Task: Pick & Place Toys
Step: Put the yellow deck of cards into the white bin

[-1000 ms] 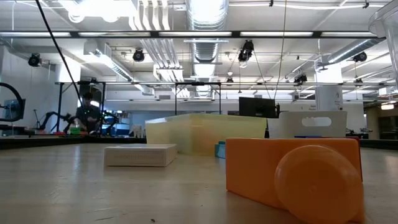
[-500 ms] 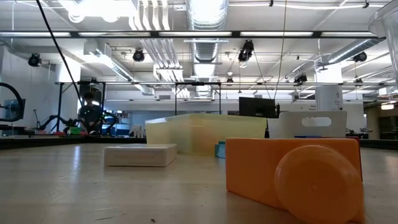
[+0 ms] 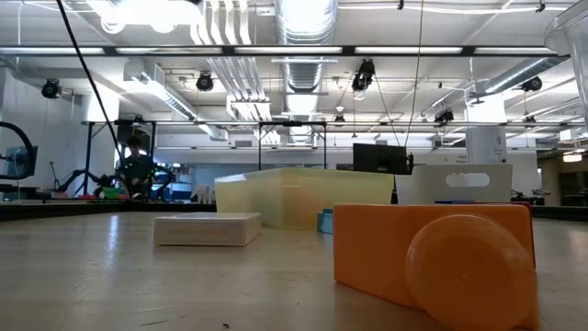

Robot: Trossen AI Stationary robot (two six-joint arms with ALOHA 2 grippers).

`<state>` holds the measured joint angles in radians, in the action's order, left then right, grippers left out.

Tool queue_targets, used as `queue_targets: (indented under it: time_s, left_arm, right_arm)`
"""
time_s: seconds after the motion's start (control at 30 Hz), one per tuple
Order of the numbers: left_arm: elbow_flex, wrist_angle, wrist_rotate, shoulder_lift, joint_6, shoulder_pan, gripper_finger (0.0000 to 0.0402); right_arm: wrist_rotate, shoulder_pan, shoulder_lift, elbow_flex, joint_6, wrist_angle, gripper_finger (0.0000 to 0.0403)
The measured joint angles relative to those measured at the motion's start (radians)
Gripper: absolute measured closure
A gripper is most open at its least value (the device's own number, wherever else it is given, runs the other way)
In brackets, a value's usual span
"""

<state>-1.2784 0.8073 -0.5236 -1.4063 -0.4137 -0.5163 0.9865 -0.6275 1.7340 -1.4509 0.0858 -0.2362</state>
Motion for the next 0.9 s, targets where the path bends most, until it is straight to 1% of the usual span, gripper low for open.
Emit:
queue_targets:
  time_s: [0.13, 0.27, 0.37, 0.43, 0.53, 0.63, 0.8, 0.9]
  left_arm:
    - [0.038, -0.018, 0.0, -0.061, 0.183, 0.005, 0.0214]
    - [0.056, -0.02, 0.001, -0.152, 0.392, 0.009, 0.0139]
    - [0.048, -0.022, 0.03, -0.231, 0.506, 0.014, 0.0093]
    - [0.038, -0.024, 0.066, -0.279, 0.544, 0.021, 0.0069]
    - [0.028, -0.028, 0.132, -0.345, 0.621, 0.034, 0.0043]
    - [0.022, -0.027, 0.174, -0.395, 0.721, 0.041, 0.0029]
    - [0.022, -0.025, 0.182, -0.418, 0.924, 0.046, 0.0024]
    - [0.022, -0.043, 0.205, -0.418, 1.039, 0.049, 0.0023]
  right_arm:
    - [0.0, -0.01, -0.008, 0.0, 0.111, -0.13, 0.0056]
    - [0.001, -0.022, -0.01, 0.0, 0.227, -0.259, 0.0056]
    - [0.001, -0.034, -0.01, 0.0, 0.301, -0.334, 0.0056]
    - [0.001, -0.043, -0.01, 0.0, 0.312, -0.364, 0.0056]
    - [0.001, -0.056, -0.01, 0.0, 0.31, -0.37, 0.0056]
    - [0.0, -0.071, -0.011, 0.0, 0.31, -0.392, 0.0056]
    - [-0.001, -0.104, -0.011, 0.0, 0.307, -0.416, 0.0056]
    - [-0.003, -0.122, -0.011, 0.0, 0.301, -0.438, 0.0056]
